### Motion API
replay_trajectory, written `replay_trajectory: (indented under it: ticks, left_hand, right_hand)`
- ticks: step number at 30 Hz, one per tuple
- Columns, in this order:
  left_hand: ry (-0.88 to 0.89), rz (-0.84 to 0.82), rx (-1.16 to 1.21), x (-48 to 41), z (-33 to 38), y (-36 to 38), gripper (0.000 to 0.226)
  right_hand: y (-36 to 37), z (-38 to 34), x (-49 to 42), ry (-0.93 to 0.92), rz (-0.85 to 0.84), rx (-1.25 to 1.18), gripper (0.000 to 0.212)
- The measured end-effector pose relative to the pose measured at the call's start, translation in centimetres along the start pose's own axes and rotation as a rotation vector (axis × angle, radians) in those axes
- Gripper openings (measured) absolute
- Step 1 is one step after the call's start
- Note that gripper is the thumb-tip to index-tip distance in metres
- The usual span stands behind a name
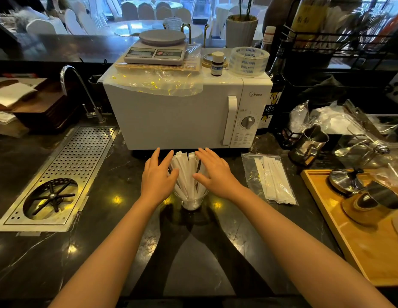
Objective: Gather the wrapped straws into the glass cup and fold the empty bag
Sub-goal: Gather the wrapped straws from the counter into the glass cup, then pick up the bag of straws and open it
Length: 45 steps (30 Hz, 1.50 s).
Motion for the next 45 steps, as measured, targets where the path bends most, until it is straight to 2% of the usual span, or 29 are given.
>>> replay_trajectory:
  ticks: [10,18,26,32,36,40,45]
  left_hand:
    - [0.004,-0.108,-0.066,-0.3,-0.4,0.5,0.053]
    - [-0.003,-0.049,0.029,0.3,1.0,-0.7,0.057]
    - [0.241,0.099,0.154,1.9,6.0,-1.1,0.058]
    - [0.376,-0.075,0.266,2.2,10.3,3.2,0.057]
    - [0.255,-0.280,0.341,1.5,11.8,7.7,0.059]
    - [-0.042,-0.541,0.465,0.5,11.8,12.2,0.065]
    - [-0.357,-0.568,0.635,-0.6,11.3,15.7,0.074]
  right_hand:
    - [0.4,0.6,-0.1,0.041,-0.158,0.140,0.069]
    - [-0.2,0.6,-0.1,0.062,-0.071,0.052,0.071]
    - [-1.3,1.2,0.6,0.112,0.009,-0.021,0.076]
    - [-3.7,4.3,2.7,0.256,0.082,-0.042,0.072]
    - [-4.8,8.2,4.8,0.412,0.110,-0.079,0.073]
    - [-4.7,12.7,6.7,0.581,0.092,-0.160,0.075]
    - [-4.2,16.9,7.8,0.800,0.111,-0.373,0.077]
Point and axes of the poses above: each hand's wrist, its own x-axis away from the middle knuckle, its own y-axis out of the palm, z = x × y, the point moved 2 cm from there along -x, towards the middle knuckle, and after that the axes turned 2 degrees about x, right-handed, at the moved point
